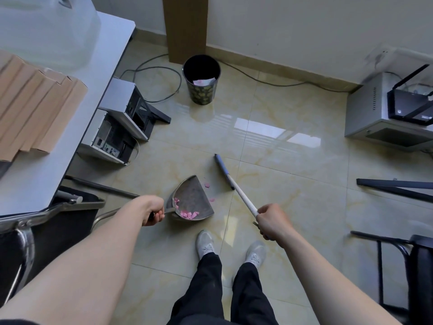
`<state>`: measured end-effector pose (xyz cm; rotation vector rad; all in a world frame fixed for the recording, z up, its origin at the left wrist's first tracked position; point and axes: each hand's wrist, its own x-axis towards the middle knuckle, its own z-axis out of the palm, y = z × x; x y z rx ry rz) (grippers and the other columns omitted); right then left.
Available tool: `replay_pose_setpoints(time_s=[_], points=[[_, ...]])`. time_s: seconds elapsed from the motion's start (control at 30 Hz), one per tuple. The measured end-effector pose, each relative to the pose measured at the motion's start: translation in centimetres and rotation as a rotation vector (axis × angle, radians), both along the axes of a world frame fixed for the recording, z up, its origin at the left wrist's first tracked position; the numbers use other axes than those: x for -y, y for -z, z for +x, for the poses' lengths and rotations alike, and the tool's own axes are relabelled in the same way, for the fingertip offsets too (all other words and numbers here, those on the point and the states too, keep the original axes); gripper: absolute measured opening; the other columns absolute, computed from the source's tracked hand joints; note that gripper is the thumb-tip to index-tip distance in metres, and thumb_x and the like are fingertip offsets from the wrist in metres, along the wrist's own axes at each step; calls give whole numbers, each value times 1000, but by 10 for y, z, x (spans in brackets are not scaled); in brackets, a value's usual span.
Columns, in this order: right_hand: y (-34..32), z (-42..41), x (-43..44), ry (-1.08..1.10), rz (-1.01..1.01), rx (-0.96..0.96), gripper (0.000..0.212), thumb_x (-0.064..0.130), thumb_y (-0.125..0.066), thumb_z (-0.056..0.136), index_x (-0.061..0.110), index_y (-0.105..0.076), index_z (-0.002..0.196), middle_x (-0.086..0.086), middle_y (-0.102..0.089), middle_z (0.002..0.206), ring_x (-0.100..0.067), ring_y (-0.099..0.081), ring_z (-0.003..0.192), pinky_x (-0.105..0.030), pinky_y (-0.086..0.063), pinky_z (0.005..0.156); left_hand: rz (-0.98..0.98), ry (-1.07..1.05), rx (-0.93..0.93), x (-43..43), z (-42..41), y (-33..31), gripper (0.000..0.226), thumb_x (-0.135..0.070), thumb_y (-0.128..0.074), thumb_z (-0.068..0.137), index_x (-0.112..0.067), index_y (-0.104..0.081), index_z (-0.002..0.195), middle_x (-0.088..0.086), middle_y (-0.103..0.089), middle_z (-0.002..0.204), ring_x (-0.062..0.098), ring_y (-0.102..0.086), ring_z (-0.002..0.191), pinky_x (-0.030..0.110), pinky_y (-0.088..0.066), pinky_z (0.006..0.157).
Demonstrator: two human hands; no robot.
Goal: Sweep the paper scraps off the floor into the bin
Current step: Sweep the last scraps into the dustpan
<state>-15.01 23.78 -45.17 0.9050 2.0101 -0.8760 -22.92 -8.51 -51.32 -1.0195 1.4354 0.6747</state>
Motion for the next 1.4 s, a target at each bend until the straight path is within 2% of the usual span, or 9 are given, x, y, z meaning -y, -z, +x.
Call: replay_pose_setpoints(time_s=[0.17, 0.3, 0.43, 0.6, 0.73, 0.9, 1.17, 1.4], points=[[1, 6, 19, -67, -77, 82, 28, -2, -42, 88, -5, -67, 98, -16, -60, 69, -27, -51, 51, -28, -42, 45, 4, 7, 10, -2, 8, 8, 39, -4, -26, 96, -7, -41, 60, 5, -43, 39, 7, -25, 19, 7, -25, 27], [-9, 0, 15, -17, -178, 100, 27, -6, -39, 81, -2, -65, 76, -16, -55, 62, -23, -43, 48, -26, -34, 44, 28, -45, 17, -4, 14, 13, 37, -2, -25, 97, -5, -42, 64, 6, -46, 41, 7, -25, 19, 7, -26, 27], [-24, -15, -4, 77, -228, 85, 27, -11, -47, 87, -21, -67, 101, -22, -57, 72, -21, -41, 48, -22, -32, 41, 42, -86, 32, 1, 19, 15, 34, 0, -27, 97, -3, -45, 68, 7, -44, 51, 6, -25, 20, 7, -26, 27], [-33, -25, -16, 57, -199, 62, 28, -12, -47, 87, -23, -65, 105, -23, -57, 72, -22, -41, 48, -22, -32, 42, 52, -114, 28, 13, 19, 5, 34, -1, -30, 97, -3, -45, 67, 5, -40, 58, 6, -25, 21, 8, -25, 25], [-31, -28, -15, 74, -156, 33, 27, -11, -46, 87, -20, -68, 99, -21, -56, 69, -21, -42, 46, -22, -34, 40, 30, -114, 7, 31, 17, -5, 33, -1, -33, 95, -4, -45, 65, 5, -42, 48, 6, -27, 23, 7, -26, 27], [-27, -29, -11, 64, -76, 1, 26, -10, -40, 86, -7, -65, 77, -17, -56, 62, -22, -44, 46, -23, -36, 41, -6, -141, -53, 55, 22, -20, 31, -1, -35, 95, -4, -44, 66, 5, -41, 53, 6, -28, 24, 8, -27, 28], [-19, -29, 11, 14, -53, 10, 25, -9, -39, 84, -7, -63, 78, -18, -57, 63, -26, -48, 50, -28, -40, 46, -52, -220, -129, 74, 38, -26, 29, -2, -34, 93, -6, -44, 66, 3, -41, 49, 7, -28, 26, 8, -28, 30], [-25, -28, 27, 123, -120, 33, 23, -9, -40, 88, -9, -63, 85, -16, -54, 65, -20, -42, 45, -22, -36, 40, -36, -386, -229, 67, 67, -26, 24, 0, -37, 90, -7, -45, 68, 4, -41, 49, 6, -28, 24, 7, -27, 30]])
